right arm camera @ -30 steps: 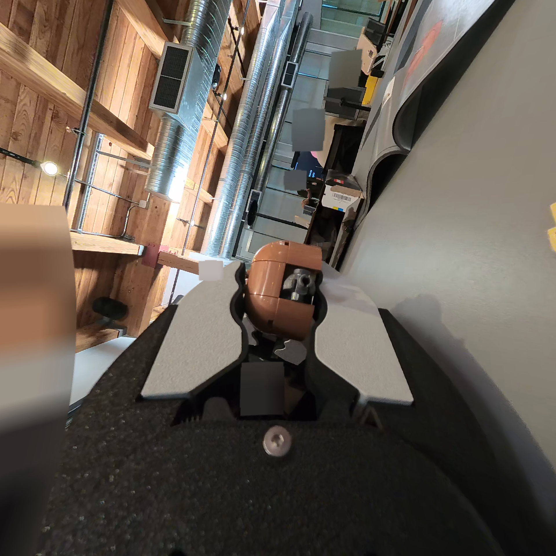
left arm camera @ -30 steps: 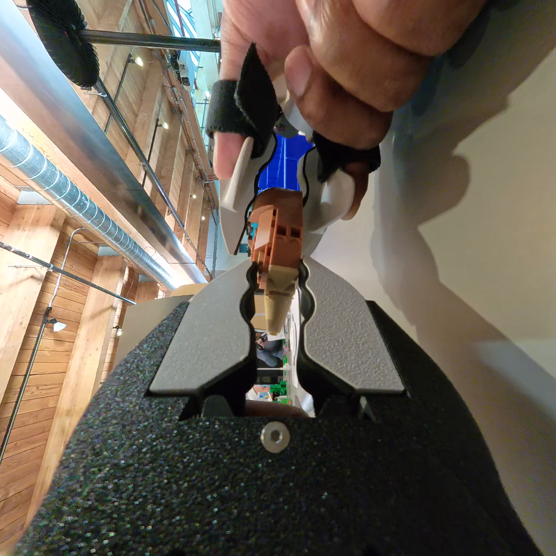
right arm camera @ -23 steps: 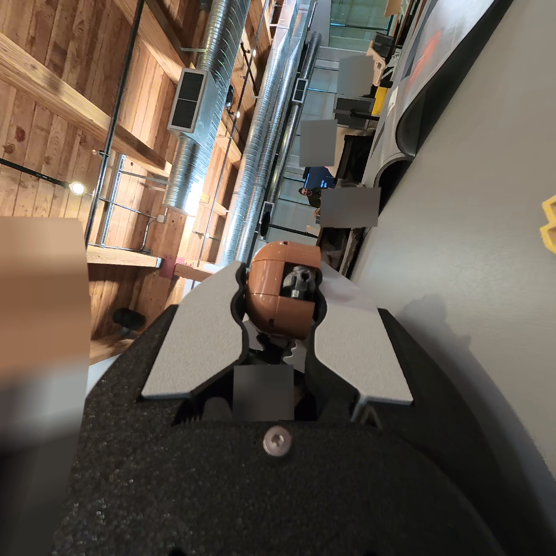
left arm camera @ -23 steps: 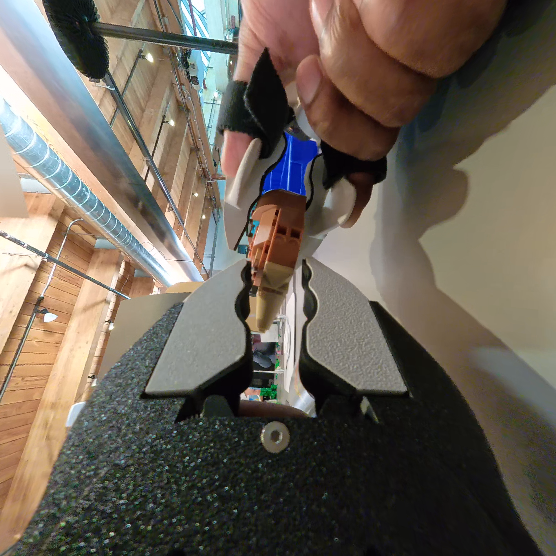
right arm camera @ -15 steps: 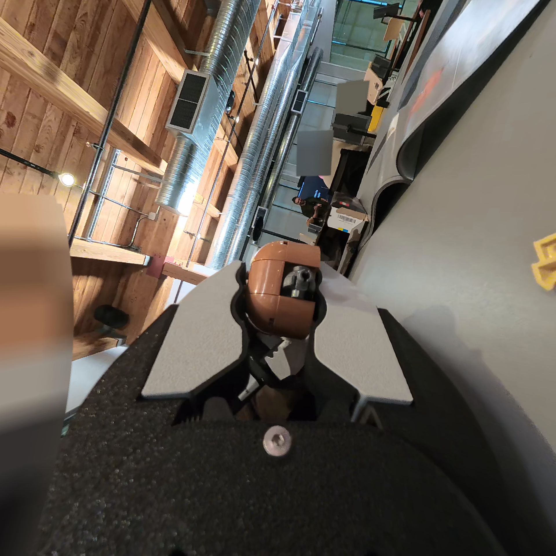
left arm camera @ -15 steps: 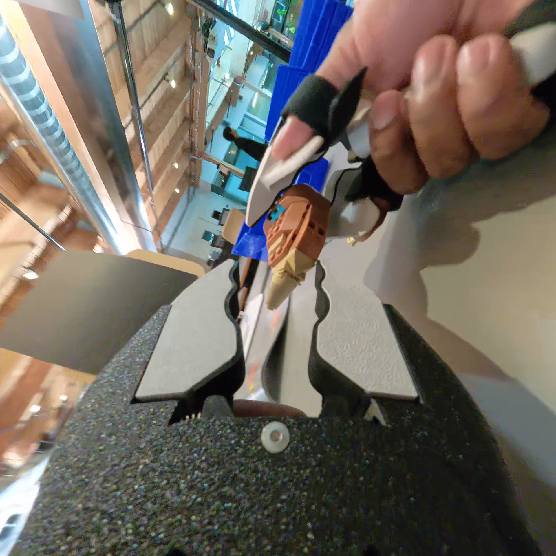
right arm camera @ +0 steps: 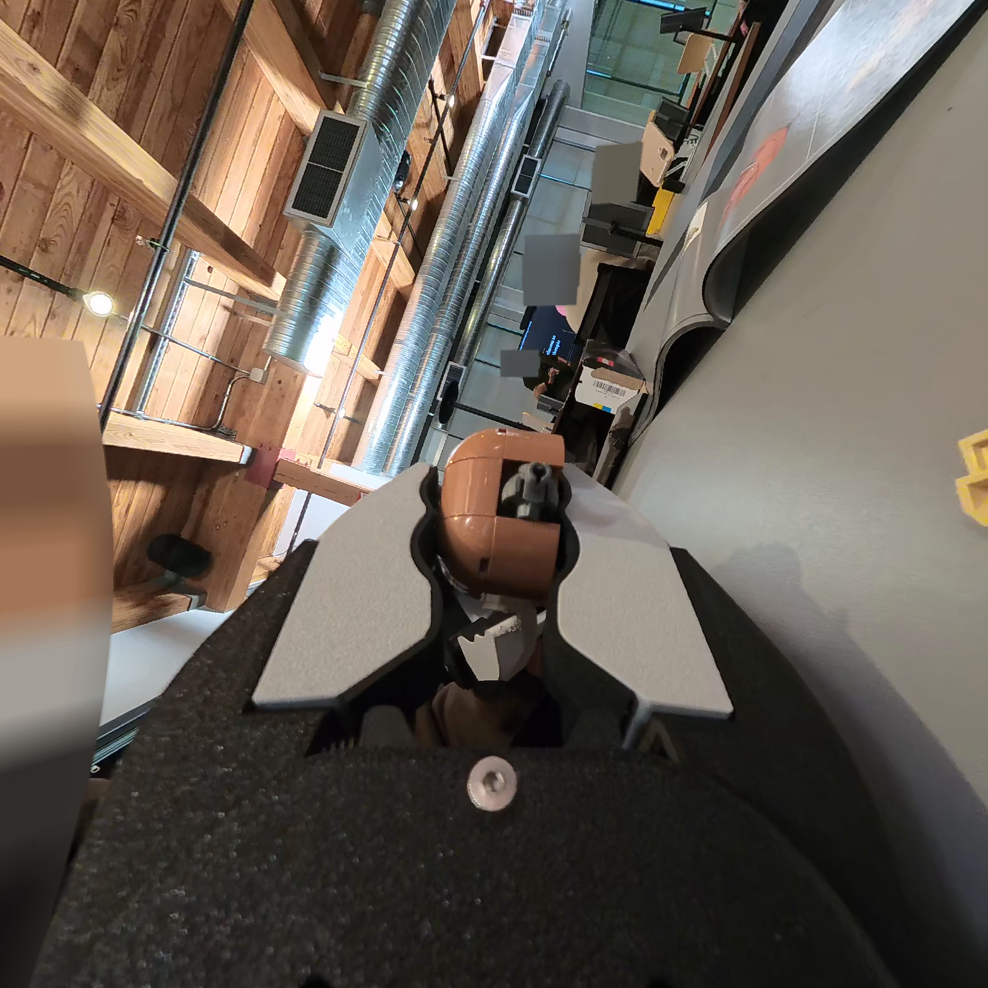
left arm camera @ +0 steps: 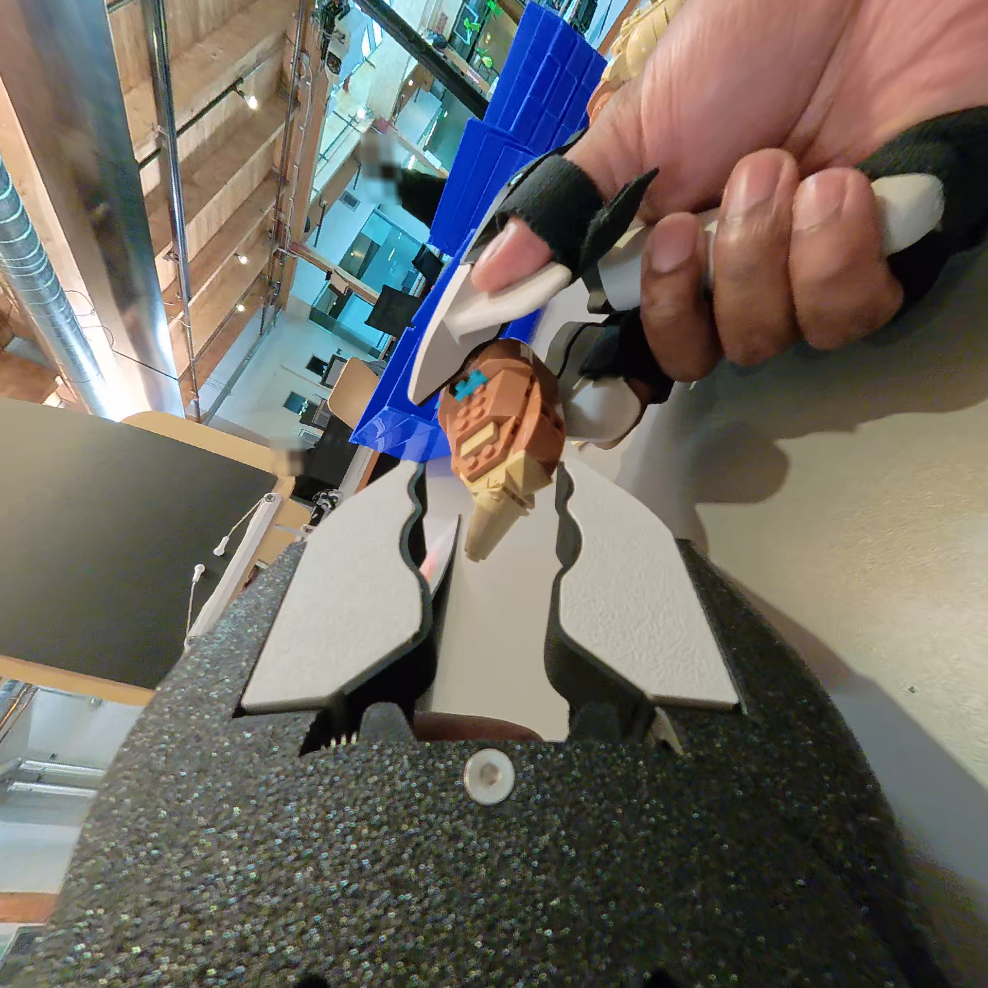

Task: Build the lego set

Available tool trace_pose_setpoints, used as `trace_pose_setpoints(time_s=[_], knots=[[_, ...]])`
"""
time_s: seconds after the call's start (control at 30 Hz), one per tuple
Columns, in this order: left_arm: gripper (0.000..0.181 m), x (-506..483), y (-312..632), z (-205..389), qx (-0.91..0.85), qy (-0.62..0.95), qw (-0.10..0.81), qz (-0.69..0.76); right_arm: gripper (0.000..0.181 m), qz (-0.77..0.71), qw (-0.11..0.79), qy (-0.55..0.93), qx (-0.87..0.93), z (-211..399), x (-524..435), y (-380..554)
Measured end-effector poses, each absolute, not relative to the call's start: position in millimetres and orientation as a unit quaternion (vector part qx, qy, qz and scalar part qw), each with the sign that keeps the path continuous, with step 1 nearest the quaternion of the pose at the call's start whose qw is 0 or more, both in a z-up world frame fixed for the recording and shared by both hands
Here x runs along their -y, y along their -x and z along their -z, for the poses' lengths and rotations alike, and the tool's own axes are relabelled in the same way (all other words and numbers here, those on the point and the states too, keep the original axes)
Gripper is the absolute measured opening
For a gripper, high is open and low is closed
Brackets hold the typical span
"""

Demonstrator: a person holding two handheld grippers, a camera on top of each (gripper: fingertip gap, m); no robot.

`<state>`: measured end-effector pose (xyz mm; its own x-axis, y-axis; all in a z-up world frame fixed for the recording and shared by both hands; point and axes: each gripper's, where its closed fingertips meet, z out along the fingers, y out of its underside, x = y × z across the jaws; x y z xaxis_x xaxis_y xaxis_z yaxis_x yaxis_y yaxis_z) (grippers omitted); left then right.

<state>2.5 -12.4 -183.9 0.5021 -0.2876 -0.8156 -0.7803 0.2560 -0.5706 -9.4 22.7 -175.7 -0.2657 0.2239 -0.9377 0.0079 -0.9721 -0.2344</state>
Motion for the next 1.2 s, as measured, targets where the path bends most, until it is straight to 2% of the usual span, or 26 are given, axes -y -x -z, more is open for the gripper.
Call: trace_pose_setpoints(time_s=[0.37,0.73,1.2], knots=[[0.047,8,2,200,-0.432,0.646,0.617,-0.124,0.04,-0.777,0.066,0.618,0.1,184,-19,13],[0.057,1,-2,201,-0.33,0.715,0.616,0.034,0.04,-0.777,0.063,0.619,0.097,183,-7,18],[0.056,-1,0,205,-0.325,0.719,0.614,0.032,0.04,-0.773,0.049,0.62,0.124,183,4,26]])
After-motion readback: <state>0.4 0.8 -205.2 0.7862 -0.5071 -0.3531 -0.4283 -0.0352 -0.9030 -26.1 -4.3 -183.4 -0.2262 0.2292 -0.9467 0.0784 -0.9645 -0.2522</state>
